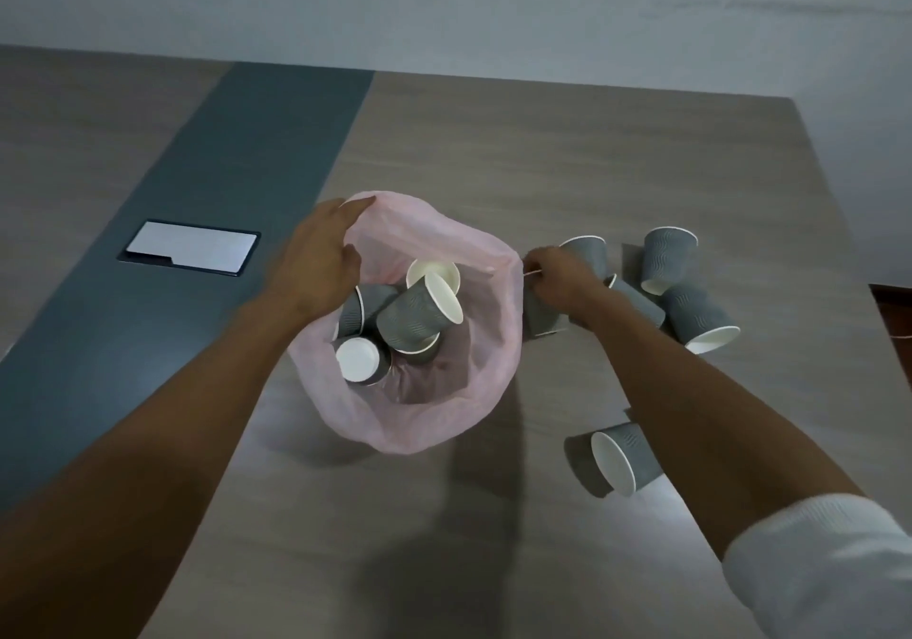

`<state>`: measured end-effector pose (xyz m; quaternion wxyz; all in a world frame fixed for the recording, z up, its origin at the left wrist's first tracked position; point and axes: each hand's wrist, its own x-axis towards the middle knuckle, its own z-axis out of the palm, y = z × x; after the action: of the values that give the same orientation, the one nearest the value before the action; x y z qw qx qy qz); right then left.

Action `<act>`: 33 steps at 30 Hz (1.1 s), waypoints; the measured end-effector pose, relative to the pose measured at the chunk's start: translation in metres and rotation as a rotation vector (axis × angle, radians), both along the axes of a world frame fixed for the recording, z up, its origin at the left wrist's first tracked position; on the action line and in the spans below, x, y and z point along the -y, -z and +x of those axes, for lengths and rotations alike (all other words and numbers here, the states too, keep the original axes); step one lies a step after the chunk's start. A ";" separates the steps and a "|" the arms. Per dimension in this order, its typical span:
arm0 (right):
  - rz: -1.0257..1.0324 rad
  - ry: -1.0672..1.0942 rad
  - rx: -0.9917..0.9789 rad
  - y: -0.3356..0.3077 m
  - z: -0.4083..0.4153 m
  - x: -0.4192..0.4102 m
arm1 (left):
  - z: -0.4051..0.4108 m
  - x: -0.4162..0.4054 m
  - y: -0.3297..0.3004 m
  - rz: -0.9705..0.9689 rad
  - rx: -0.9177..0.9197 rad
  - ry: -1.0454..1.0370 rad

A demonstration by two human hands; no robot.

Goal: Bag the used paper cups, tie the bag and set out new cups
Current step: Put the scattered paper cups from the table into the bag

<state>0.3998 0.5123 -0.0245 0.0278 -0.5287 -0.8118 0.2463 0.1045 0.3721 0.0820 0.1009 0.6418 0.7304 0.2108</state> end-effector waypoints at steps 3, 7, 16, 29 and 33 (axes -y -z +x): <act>0.068 0.143 -0.111 -0.035 0.006 0.010 | -0.003 -0.003 -0.002 -0.057 -0.058 -0.036; 0.229 0.480 -0.696 -0.099 0.001 0.039 | -0.006 -0.002 -0.011 -0.065 -0.030 -0.042; -0.327 0.245 -1.063 -0.094 -0.064 0.102 | -0.007 -0.007 -0.030 -0.068 0.103 -0.003; -0.070 0.274 0.019 -0.019 0.025 -0.008 | -0.003 -0.019 -0.009 0.020 0.055 0.029; -0.135 0.250 0.001 -0.003 0.021 -0.022 | -0.004 -0.022 -0.004 0.025 0.034 0.012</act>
<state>0.4206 0.5340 -0.0220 0.0225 -0.6266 -0.7212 0.2946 0.1010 0.3941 0.0858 0.1065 0.6437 0.7222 0.2299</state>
